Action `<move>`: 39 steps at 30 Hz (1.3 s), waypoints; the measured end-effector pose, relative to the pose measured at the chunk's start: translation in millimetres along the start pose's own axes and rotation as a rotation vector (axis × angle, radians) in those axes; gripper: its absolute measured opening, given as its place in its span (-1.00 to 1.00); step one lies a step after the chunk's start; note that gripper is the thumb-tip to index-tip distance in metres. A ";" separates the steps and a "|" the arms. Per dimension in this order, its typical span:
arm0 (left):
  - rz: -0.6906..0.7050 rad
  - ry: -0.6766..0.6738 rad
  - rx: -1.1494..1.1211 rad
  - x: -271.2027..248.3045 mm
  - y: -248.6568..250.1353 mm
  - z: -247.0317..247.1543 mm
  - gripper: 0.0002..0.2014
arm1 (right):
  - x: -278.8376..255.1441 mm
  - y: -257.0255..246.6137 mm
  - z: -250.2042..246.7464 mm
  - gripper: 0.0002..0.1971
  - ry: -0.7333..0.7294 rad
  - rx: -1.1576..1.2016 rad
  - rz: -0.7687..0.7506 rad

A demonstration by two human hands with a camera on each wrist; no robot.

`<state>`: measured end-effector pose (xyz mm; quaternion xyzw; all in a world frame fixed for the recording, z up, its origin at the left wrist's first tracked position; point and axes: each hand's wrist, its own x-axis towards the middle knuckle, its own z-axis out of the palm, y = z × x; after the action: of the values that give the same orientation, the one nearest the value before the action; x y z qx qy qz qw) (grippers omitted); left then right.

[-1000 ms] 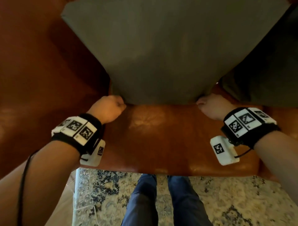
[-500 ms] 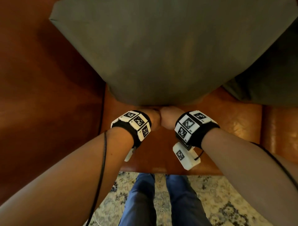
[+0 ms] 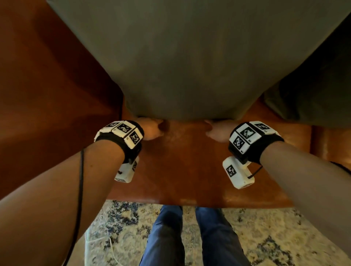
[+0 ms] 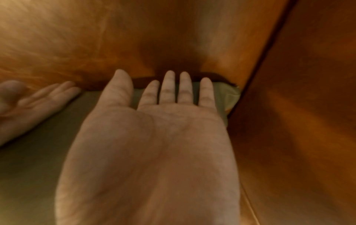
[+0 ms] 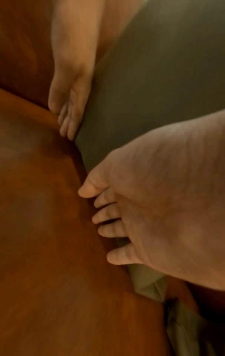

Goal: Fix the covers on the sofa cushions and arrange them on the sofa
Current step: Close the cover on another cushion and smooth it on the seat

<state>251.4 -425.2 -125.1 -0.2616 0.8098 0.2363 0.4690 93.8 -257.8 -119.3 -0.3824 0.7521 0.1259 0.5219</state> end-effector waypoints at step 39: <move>-0.284 0.627 -1.488 12.2 -48.4 14.9 -0.77 | 8.9 62.6 16.1 -0.53 0.683 1.613 0.367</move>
<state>287.0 -454.7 -149.3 -0.6584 0.4936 0.5660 -0.0499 59.2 -210.0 -147.1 0.2106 0.7755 -0.4806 0.3512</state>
